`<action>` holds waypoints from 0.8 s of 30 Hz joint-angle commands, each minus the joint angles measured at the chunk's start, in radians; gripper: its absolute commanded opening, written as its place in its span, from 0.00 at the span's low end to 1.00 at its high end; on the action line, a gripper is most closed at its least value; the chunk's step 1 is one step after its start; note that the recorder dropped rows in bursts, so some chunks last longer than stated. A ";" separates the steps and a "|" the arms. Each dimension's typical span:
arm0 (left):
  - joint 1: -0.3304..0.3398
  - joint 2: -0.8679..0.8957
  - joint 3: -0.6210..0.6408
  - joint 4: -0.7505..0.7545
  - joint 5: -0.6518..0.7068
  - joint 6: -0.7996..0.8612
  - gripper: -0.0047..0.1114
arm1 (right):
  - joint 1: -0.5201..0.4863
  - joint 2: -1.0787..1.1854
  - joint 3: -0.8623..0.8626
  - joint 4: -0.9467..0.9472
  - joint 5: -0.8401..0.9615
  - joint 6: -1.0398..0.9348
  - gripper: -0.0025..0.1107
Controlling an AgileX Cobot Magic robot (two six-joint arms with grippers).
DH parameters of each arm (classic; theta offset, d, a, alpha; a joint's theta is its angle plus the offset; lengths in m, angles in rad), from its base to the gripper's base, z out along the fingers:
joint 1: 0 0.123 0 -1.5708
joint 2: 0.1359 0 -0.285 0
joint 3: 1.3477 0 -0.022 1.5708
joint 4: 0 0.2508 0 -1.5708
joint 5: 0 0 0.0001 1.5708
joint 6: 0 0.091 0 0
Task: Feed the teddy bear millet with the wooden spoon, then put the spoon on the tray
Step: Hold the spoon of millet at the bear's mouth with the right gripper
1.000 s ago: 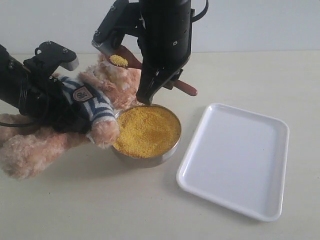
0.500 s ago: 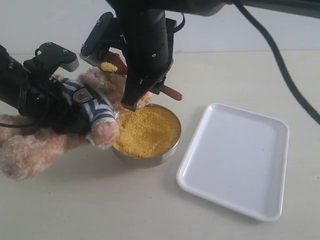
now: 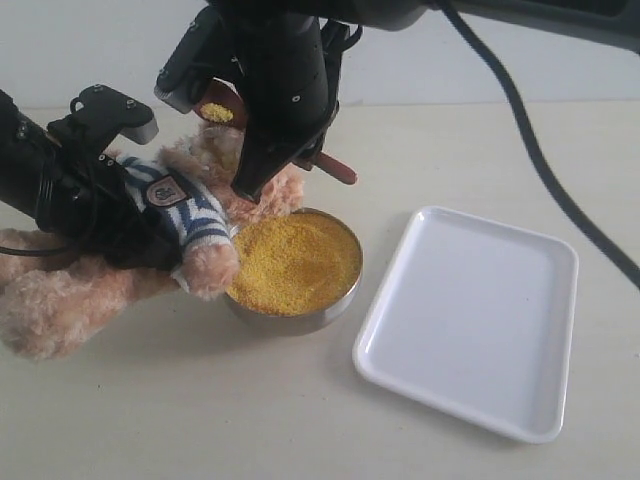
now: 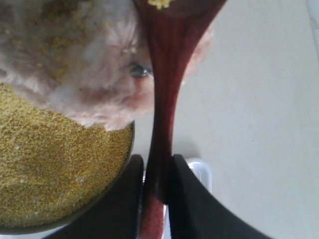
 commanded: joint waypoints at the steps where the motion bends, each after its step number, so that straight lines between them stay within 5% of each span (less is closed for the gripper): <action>1: -0.008 -0.003 -0.007 -0.009 -0.013 0.003 0.07 | 0.007 0.003 -0.006 -0.035 0.002 -0.019 0.02; 24: -0.008 -0.003 -0.007 -0.013 -0.020 0.001 0.07 | 0.058 0.042 -0.006 -0.213 0.002 0.025 0.02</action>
